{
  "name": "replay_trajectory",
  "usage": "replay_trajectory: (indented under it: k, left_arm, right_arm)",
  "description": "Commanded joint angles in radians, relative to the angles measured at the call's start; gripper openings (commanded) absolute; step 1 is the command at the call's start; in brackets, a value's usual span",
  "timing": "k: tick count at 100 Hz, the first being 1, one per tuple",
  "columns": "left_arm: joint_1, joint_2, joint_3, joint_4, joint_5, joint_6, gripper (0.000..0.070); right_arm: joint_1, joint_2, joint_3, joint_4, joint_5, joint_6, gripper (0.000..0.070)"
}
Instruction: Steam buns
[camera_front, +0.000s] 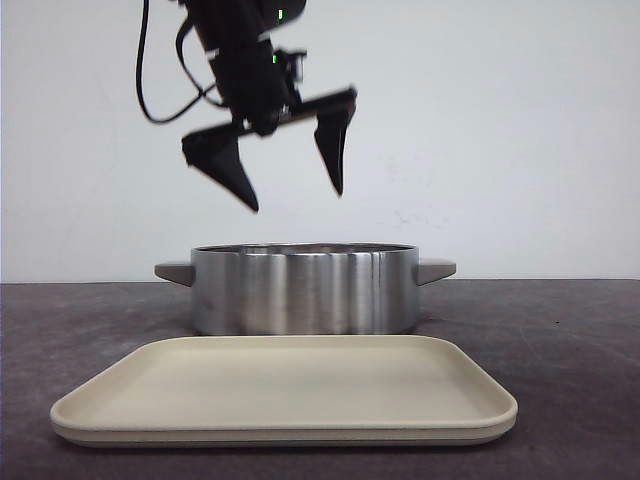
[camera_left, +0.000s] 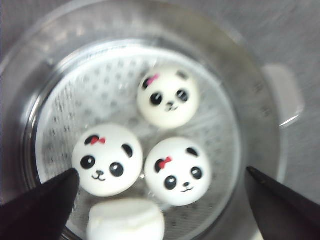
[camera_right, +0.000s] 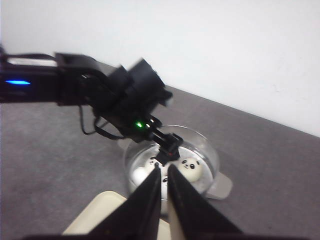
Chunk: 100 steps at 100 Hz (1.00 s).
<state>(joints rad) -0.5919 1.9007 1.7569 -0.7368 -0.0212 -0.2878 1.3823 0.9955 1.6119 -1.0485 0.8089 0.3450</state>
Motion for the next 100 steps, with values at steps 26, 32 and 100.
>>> replay_trajectory:
  k: [26,32,100]
  left_arm:
    - [-0.074,-0.254,0.028,0.006,-0.069,0.001,0.0463]
    - [-0.096,-0.302,0.028,-0.012,-0.105,0.002,0.0463]
    - [-0.443,-0.784,-0.023,-0.243,-0.467,0.011,0.0386]
  right_arm:
    - [0.016,0.01,0.009,-0.047,0.047,0.018,0.0014]
    - [0.016,0.01,0.004,-0.05,0.064,0.018,0.0014]
    - [0.017,0.01,-0.157,0.039,0.051,0.029,0.0014]
